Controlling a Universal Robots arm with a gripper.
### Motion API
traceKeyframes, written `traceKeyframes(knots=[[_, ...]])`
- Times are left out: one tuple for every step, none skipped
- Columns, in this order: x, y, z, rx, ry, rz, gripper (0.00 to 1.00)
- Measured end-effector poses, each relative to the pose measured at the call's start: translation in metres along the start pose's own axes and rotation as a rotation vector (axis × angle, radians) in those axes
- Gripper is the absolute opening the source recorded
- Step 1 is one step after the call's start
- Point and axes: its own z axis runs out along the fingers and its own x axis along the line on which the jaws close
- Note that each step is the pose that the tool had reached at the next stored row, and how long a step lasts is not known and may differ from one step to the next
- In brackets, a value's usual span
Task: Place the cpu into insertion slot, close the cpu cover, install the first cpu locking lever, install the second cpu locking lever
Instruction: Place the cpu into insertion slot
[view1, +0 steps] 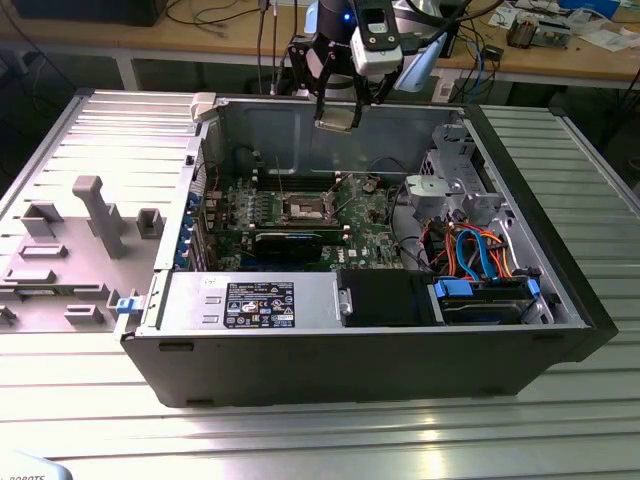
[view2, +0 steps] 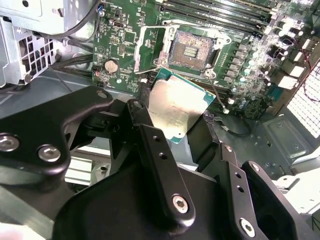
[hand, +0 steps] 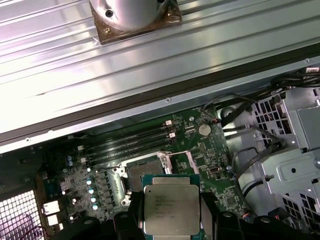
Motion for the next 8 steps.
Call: traceKeyframes(knots=[[0.0,0.0,0.0,0.0,-0.0002,0.002,0.54],[0.0,0.0,0.0,-0.0001,-0.0004,0.004,0.54],[0.0,0.0,0.0,-0.0001,-0.0005,0.005,0.54],[0.0,0.0,0.0,-0.0001,-0.0006,0.007,0.54],[0.0,0.0,0.0,-0.0001,-0.0007,0.008,0.54],[0.0,0.0,0.0,-0.0001,-0.0008,0.009,0.54],[0.0,0.0,0.0,0.0,-0.0009,0.01,0.54],[0.0,0.0,0.0,0.0,-0.0011,0.012,0.54]])
